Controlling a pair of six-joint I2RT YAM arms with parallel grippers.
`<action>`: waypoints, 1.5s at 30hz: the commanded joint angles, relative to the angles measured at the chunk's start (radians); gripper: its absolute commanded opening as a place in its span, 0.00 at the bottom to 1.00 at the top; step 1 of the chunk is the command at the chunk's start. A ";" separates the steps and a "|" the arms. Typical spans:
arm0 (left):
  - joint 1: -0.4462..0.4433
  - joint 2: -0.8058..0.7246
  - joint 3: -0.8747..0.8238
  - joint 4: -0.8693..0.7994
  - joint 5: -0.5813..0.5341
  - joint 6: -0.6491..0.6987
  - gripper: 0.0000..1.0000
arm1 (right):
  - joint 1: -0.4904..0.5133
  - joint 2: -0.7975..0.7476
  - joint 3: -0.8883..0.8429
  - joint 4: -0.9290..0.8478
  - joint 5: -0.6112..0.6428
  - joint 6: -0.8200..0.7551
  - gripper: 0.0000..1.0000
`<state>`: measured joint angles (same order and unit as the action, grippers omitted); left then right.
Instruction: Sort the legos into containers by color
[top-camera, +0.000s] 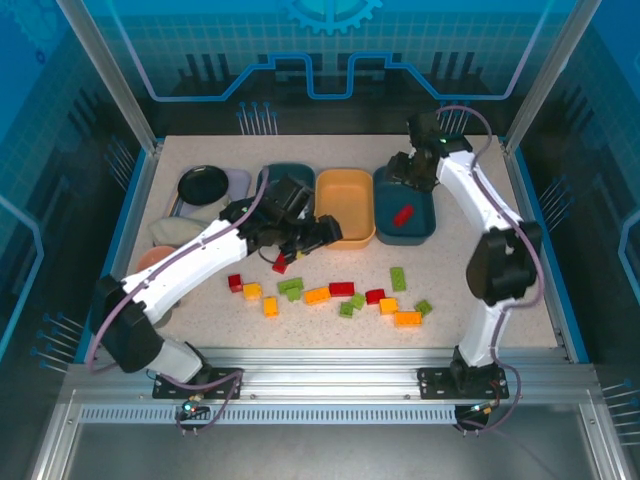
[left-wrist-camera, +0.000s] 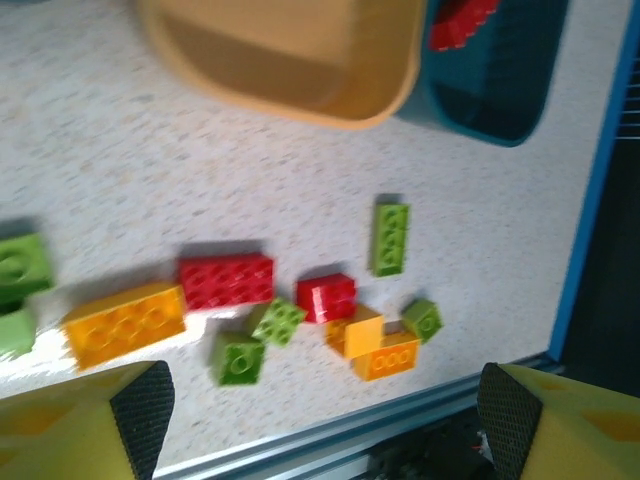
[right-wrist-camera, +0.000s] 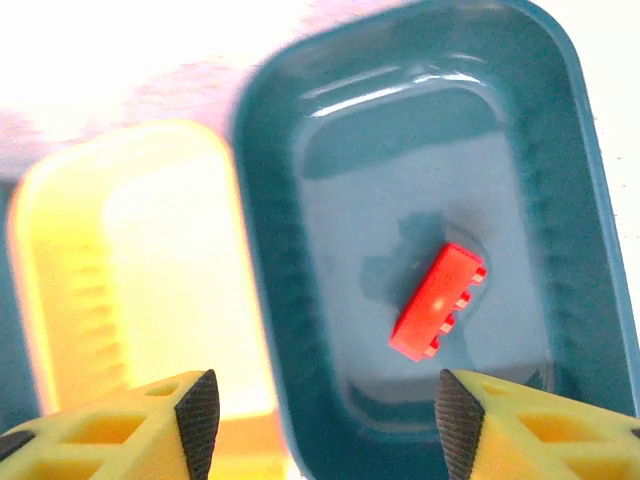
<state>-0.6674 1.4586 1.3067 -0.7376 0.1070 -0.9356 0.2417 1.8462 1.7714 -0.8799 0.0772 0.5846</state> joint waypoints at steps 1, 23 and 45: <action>0.007 -0.125 -0.104 -0.144 -0.083 -0.089 0.82 | 0.107 -0.181 -0.145 0.047 -0.040 -0.107 0.62; 0.359 -0.117 -0.490 -0.043 -0.074 0.246 0.87 | 0.571 -0.454 -0.685 0.425 -0.378 -0.090 0.94; 0.324 0.070 -0.488 0.052 -0.110 0.299 0.44 | 0.550 -0.415 -0.660 0.414 -0.360 -0.057 0.93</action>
<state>-0.3264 1.5230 0.7948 -0.6910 0.0109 -0.6502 0.8032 1.4220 1.0752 -0.4759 -0.2737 0.5198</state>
